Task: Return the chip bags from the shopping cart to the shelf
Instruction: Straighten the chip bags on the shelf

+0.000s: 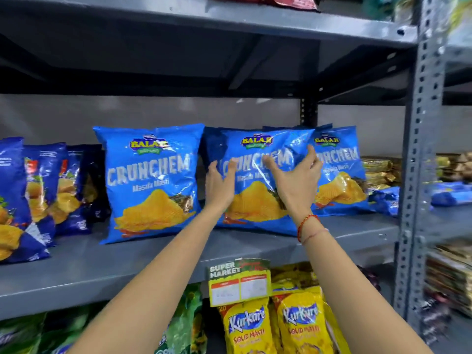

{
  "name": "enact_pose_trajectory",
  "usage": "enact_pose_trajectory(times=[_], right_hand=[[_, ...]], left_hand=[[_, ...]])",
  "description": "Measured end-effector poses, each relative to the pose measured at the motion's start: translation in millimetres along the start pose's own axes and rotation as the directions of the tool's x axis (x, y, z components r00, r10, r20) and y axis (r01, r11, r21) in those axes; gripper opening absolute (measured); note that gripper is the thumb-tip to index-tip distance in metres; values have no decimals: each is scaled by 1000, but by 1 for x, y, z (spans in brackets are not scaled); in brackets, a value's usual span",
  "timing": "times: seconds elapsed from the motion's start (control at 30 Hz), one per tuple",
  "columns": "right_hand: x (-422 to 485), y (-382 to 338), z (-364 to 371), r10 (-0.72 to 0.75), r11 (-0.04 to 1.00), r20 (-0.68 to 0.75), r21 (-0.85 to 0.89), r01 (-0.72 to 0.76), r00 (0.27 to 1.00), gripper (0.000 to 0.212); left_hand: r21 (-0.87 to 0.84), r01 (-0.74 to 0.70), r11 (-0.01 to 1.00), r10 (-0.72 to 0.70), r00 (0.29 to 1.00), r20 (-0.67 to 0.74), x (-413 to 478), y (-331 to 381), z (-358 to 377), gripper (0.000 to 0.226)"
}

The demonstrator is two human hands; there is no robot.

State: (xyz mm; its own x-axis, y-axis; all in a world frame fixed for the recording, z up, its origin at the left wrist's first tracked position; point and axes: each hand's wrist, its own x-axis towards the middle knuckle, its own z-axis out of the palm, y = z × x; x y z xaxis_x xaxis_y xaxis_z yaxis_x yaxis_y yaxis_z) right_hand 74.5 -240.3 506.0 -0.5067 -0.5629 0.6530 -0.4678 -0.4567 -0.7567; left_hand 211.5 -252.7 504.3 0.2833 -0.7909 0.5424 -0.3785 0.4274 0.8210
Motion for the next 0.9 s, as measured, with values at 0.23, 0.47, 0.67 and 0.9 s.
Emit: enact_pose_trajectory(times=[0.23,0.47,0.67,0.9], right_hand=[[19,19,-3,205,927,338,235,-294,919,112],[30,25,-11,113,891,443,352,-288,889,65],[41,23,-11,40,908,470,350,-228,881,93],[43,35,6,-71,871,468,460,-174,881,40]], left_hand=[[-107,212,971,-210,977,28,9,-7,1,63],[-316,307,898,-219,933,284,7,-8,-1,65],[-395,239,887,-167,963,210,1,-6,0,55],[-429,91,899,-86,996,32,-7,-6,-2,31]])
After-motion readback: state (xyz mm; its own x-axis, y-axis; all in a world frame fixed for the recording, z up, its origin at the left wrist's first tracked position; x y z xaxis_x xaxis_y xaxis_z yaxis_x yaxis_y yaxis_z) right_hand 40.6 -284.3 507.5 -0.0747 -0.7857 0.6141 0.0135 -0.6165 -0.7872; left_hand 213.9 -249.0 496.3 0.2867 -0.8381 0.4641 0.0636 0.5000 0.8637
